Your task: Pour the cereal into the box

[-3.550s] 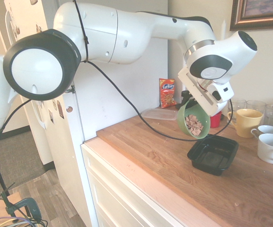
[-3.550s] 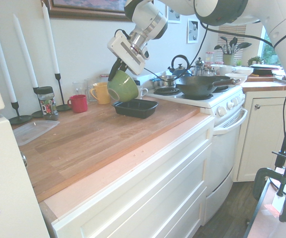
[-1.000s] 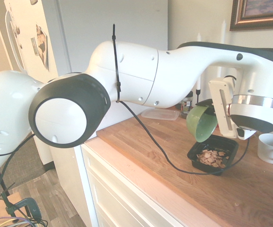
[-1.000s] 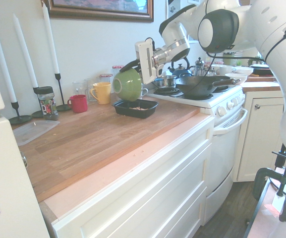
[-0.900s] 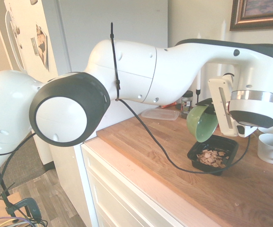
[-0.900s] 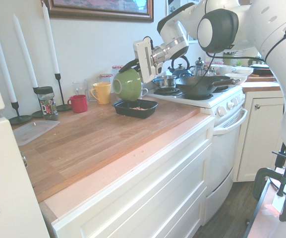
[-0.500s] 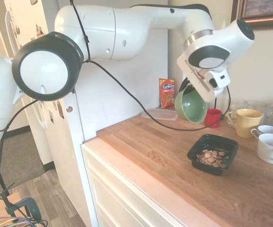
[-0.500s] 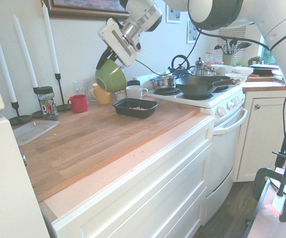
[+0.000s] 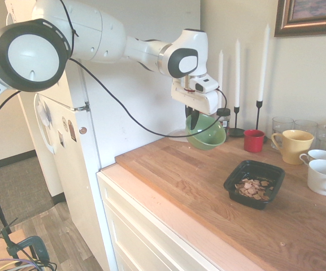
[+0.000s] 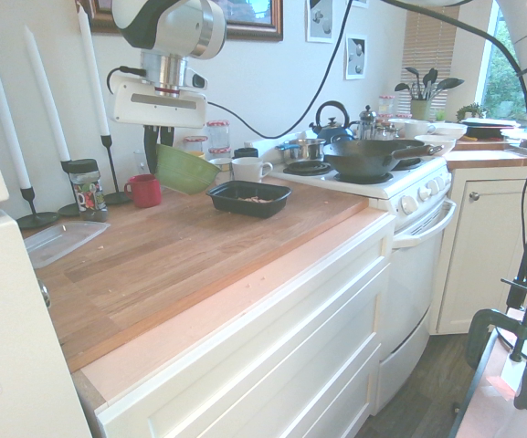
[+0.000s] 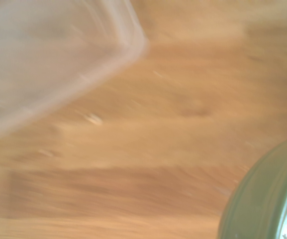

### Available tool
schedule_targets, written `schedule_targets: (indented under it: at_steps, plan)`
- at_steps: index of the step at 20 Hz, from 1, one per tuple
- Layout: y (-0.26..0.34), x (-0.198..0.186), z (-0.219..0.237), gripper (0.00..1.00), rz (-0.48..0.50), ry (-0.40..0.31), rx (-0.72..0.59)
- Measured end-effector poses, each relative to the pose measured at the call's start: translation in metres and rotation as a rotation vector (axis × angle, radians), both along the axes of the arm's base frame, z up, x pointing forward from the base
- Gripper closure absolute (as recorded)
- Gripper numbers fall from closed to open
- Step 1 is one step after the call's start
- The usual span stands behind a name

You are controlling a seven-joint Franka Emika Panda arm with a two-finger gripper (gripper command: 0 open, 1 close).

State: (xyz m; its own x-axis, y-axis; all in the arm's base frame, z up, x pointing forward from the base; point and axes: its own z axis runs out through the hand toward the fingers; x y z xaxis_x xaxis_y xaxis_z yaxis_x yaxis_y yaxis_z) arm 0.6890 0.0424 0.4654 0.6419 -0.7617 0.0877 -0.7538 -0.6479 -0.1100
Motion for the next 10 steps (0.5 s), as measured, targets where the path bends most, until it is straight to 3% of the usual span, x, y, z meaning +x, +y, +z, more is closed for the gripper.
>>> schedule_targets:
  at_steps: [6, 10]
  plan:
    - [0.072, -0.012, -0.027, 1.0, 0.013, -0.01, -0.228]
    - [0.115, -0.013, -0.059, 1.0, 0.045, -0.055, -0.397]
